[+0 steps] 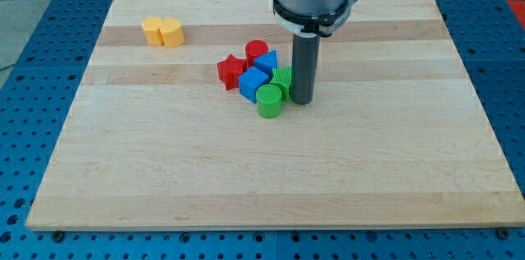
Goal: Move the yellow hexagon towards the center left
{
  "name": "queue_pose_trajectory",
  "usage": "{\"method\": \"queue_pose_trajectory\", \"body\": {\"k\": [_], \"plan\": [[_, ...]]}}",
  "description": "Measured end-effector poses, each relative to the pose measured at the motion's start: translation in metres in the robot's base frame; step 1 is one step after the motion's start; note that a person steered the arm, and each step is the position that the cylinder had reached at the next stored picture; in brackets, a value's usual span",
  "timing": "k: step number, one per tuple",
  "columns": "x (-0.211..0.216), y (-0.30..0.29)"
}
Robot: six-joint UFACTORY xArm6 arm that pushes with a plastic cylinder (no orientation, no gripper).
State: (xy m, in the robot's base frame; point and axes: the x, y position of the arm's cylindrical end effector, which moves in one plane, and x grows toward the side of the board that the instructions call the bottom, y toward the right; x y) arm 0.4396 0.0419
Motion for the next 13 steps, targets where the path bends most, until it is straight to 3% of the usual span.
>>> {"method": "queue_pose_trajectory", "body": {"k": [2, 6, 7, 8, 10, 11, 12, 13], "plan": [[-0.048, 0.049], [-0.208, -0.217], [-0.215, -0.281], [-0.184, -0.293], [-0.134, -0.282], [-0.174, -0.284], [-0.198, -0.25], [-0.161, -0.235]]}}
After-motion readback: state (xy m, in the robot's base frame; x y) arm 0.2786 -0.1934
